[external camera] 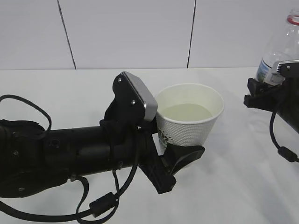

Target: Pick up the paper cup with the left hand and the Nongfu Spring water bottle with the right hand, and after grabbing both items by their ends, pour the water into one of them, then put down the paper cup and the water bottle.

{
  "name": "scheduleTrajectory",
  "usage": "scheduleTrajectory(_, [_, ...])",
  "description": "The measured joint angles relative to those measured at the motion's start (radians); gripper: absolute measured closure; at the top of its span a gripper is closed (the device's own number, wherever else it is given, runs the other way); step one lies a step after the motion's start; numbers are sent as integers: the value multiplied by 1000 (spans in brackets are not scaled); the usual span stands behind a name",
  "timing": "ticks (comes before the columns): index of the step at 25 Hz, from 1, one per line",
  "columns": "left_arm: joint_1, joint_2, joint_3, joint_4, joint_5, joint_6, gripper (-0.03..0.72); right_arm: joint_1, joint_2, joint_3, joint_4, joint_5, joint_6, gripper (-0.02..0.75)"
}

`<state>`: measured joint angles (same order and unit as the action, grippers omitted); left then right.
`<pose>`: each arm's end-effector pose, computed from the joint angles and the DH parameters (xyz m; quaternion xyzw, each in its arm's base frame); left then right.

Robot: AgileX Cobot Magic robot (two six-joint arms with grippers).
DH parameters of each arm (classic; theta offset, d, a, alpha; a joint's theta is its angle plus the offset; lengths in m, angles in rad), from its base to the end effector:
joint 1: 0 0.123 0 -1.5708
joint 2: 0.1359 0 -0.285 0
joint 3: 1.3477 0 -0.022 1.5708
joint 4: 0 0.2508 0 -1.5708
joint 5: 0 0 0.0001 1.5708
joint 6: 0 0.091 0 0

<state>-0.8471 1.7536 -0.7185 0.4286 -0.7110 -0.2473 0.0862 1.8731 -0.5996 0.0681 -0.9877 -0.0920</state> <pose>0.2050 -0.2693 0.1782 0.4298 0.6707 -0.3225 0.5113 0.3237 0.0228 0.1387 -0.0364 0.7731 -0.0120 0.6331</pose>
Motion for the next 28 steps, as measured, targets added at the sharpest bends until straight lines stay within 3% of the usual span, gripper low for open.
scheduleTrajectory(28, [0,0,0,0,0,0,148,0,267,-219,0,-16,0,254])
